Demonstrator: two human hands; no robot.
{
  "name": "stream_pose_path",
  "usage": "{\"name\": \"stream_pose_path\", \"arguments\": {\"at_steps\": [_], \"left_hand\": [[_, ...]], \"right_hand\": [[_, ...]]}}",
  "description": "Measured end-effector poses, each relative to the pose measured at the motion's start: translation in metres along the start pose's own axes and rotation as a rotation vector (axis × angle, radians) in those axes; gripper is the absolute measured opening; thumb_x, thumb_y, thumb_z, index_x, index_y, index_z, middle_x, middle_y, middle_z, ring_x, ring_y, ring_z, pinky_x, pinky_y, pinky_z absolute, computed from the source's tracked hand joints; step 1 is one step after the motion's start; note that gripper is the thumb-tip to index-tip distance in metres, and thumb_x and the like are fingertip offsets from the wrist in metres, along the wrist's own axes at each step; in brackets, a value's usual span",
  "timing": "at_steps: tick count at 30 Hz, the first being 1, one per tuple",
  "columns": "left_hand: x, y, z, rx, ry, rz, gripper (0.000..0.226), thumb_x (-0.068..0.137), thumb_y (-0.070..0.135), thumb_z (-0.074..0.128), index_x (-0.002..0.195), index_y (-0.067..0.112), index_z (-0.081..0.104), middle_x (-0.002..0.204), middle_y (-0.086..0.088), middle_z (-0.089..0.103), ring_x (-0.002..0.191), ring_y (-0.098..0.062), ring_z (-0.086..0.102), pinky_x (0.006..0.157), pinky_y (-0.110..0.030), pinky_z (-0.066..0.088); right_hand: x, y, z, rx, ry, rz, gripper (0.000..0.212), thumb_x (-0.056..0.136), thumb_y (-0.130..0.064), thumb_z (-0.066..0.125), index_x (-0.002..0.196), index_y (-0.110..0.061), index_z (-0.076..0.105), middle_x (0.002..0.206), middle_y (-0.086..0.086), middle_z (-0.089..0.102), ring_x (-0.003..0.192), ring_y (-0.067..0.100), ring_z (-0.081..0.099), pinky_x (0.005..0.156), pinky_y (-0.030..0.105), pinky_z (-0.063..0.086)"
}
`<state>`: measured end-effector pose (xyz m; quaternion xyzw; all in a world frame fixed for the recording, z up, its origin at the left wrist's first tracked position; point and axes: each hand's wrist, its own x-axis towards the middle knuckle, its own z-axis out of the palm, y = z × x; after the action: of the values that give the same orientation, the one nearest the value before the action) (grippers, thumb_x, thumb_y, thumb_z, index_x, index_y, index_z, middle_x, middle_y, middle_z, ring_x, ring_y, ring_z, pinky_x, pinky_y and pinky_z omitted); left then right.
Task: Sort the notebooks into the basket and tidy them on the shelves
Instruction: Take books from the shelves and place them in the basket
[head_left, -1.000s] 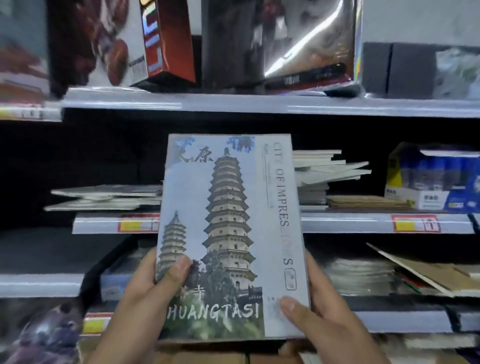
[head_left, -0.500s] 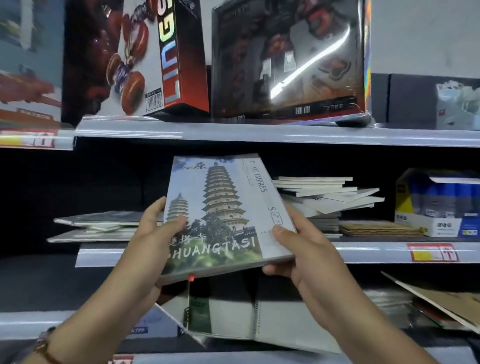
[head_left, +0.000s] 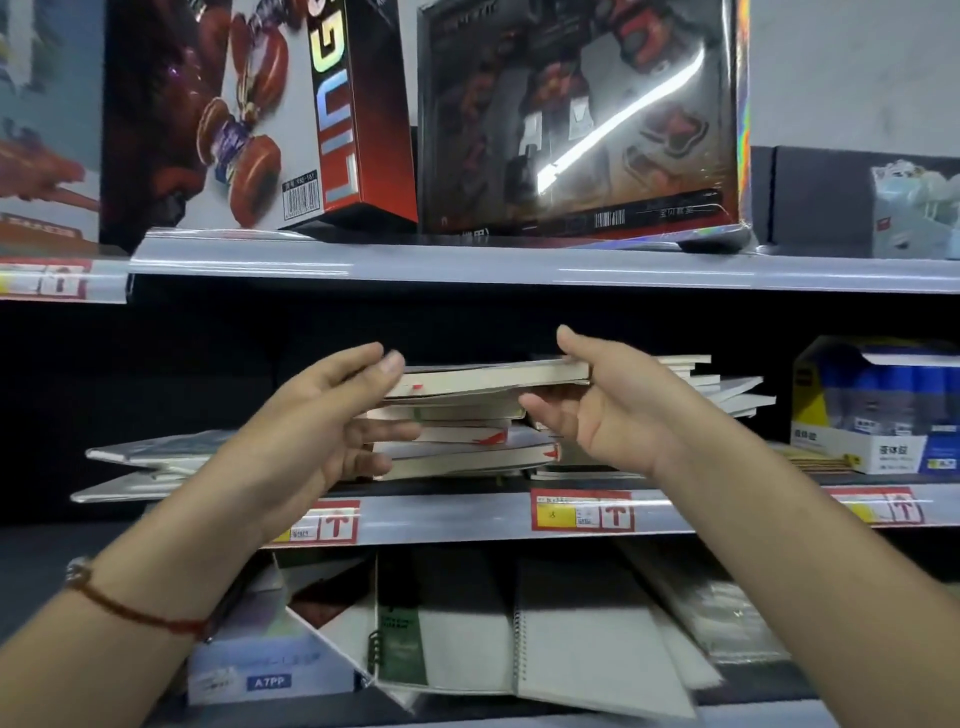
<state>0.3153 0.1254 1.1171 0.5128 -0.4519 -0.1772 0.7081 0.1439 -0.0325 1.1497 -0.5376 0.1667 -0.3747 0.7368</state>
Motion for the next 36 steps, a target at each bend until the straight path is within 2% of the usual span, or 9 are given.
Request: {"name": "stream_pose_path", "arguments": {"at_steps": [3,8,13,17,21,29,31,33,36], "left_hand": [[0.016,-0.009,-0.007,0.504,0.153,0.171,0.038,0.087,0.045,0.068,0.123,0.033,0.064,0.095,0.004,0.072,0.061,-0.007,0.066,0.049,-0.024,0.050],[0.045,-0.022,-0.014,0.796,0.281,0.264,0.029,0.090,0.050,0.064,0.112,0.033,0.071,0.073,0.006,0.062,0.073,-0.015,0.063,0.061,-0.034,0.051],[0.049,-0.031,-0.012,0.782,0.294,0.315,0.034,0.092,0.045,0.064,0.121,0.027,0.067,0.061,0.006,0.056,0.065,-0.009,0.058,0.061,-0.026,0.042],[0.022,-0.041,-0.009,0.631,0.282,0.414,0.039,0.093,0.036,0.066,0.130,0.037,0.053,0.064,0.003,0.060,0.060,-0.009,0.058,0.066,-0.025,0.044],[-0.015,-0.078,0.007,0.613,0.141,0.439,0.021,0.093,0.031,0.064,0.107,0.042,0.054,0.069,0.002,0.058,0.056,-0.013,0.052,0.057,-0.039,0.045],[-0.111,-0.267,0.062,0.611,-0.505,-0.209,0.011,0.095,0.032,0.063,0.094,0.042,0.067,0.079,0.002,0.069,0.069,-0.022,0.062,0.063,-0.033,0.050],[-0.150,-0.325,0.073,0.600,-0.616,-0.344,0.010,0.095,0.031,0.064,0.096,0.040,0.067,0.085,0.009,0.070,0.074,-0.008,0.064,0.074,-0.037,0.052],[-0.192,-0.376,0.085,0.656,-0.707,-0.424,0.023,0.096,0.033,0.063,0.119,0.038,0.061,0.113,0.025,0.062,0.094,0.010,0.059,0.082,-0.018,0.051],[-0.244,-0.440,0.102,0.705,-0.837,-0.572,0.054,0.099,0.033,0.058,0.150,0.022,0.040,0.141,0.020,0.036,0.130,-0.002,0.042,0.090,0.002,0.031]], "right_hand": [[0.010,-0.004,-0.003,-0.306,-0.070,-0.037,0.061,0.091,-0.026,0.071,0.143,-0.014,0.042,0.131,0.021,0.056,0.079,0.025,0.073,0.057,0.029,0.060],[0.034,0.016,-0.011,-1.056,0.128,-0.351,0.057,0.096,-0.029,0.064,0.148,-0.024,0.042,0.090,0.004,0.068,0.065,0.016,0.065,0.062,0.031,0.061],[0.043,0.028,-0.018,-1.028,0.146,-0.393,0.057,0.095,-0.032,0.062,0.148,-0.030,0.040,0.109,0.004,0.067,0.070,0.017,0.068,0.060,0.030,0.060],[0.029,0.035,-0.032,-0.933,0.160,-0.451,0.049,0.095,-0.030,0.061,0.141,-0.033,0.045,0.086,0.004,0.069,0.069,0.013,0.068,0.059,0.027,0.055],[-0.004,0.061,-0.055,-0.847,0.088,-0.468,0.024,0.095,-0.026,0.062,0.117,-0.036,0.064,0.076,0.005,0.066,0.063,0.009,0.062,0.059,0.029,0.053],[-0.085,0.223,-0.168,-0.962,-0.068,0.027,0.015,0.097,-0.024,0.061,0.103,-0.031,0.073,0.068,-0.020,0.064,0.061,-0.002,0.057,0.059,0.016,0.043],[-0.110,0.277,-0.212,-1.023,-0.074,0.198,0.017,0.099,-0.020,0.059,0.111,-0.021,0.072,0.073,-0.027,0.063,0.067,-0.008,0.058,0.064,0.012,0.042],[-0.134,0.331,-0.258,-1.126,-0.109,0.379,0.022,0.101,-0.023,0.056,0.120,-0.019,0.067,0.091,-0.024,0.063,0.077,-0.008,0.059,0.069,0.012,0.044],[-0.175,0.404,-0.325,-1.257,-0.121,0.648,0.033,0.100,-0.029,0.055,0.131,-0.022,0.062,0.121,-0.002,0.067,0.109,0.020,0.064,0.092,0.034,0.051]]}}
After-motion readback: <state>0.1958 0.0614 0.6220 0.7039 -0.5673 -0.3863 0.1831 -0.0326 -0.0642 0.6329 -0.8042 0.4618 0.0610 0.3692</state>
